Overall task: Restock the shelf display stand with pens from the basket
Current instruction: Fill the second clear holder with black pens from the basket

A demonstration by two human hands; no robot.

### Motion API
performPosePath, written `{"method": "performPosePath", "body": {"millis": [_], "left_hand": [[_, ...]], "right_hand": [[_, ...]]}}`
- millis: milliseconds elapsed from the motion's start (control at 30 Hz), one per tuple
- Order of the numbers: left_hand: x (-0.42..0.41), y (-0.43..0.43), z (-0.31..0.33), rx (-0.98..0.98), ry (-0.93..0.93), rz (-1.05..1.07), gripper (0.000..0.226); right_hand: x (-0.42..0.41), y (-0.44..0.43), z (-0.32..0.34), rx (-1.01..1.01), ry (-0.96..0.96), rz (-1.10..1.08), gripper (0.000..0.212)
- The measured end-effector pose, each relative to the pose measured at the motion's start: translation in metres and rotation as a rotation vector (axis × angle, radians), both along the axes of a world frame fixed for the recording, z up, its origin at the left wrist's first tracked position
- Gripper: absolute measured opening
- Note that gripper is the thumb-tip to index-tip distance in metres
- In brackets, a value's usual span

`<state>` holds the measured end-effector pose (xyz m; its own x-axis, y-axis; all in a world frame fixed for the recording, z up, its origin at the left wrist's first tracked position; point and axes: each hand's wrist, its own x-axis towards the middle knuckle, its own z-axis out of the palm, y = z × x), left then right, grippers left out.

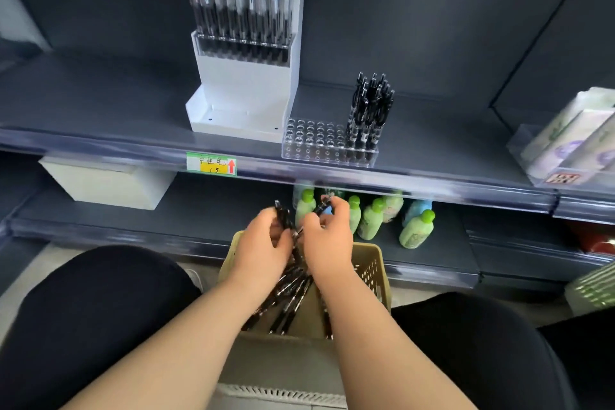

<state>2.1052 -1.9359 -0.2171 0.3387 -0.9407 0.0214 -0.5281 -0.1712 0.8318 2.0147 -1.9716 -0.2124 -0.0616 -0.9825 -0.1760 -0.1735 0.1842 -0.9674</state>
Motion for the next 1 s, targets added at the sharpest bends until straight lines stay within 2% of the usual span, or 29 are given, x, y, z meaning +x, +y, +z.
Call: {"method": "performPosePath", "body": {"millis": [200, 333, 433, 567, 700, 833, 1000], "left_hand": [[0.019, -0.044, 0.08, -0.299, 0.147, -0.047, 0.021], [0.021, -0.079, 0.112, -0.44, 0.274, -0.03, 0.03], [0.012, -0.113, 0.127, -0.511, 0.326, -0.03, 0.03], [0.003, -0.149, 0.119, -0.523, 0.264, -0.093, 0.028], [0.003, -0.169, 0.1, -0.5, 0.235, -0.142, 0.03], [0.002, -0.181, 0.096, -0.499, 0.235, -0.134, 0.034], [0.003, -0.188, 0.091, -0.474, 0.205, -0.115, 0.03]], "right_hand": [[-0.02, -0.026, 0.078, -0.233, -0.273, -0.138, 0.016], [-0.029, -0.06, 0.133, -0.486, -0.299, -0.142, 0.011], [-0.036, -0.096, 0.161, -0.648, -0.159, -0.156, 0.015], [-0.044, -0.142, 0.168, -0.749, 0.182, -0.106, 0.023], [-0.049, -0.174, 0.154, -0.719, 0.421, -0.047, 0.019], [-0.05, -0.19, 0.143, -0.604, 0.549, 0.035, 0.012], [-0.043, -0.198, 0.137, -0.582, 0.646, 0.086, 0.012]]}}
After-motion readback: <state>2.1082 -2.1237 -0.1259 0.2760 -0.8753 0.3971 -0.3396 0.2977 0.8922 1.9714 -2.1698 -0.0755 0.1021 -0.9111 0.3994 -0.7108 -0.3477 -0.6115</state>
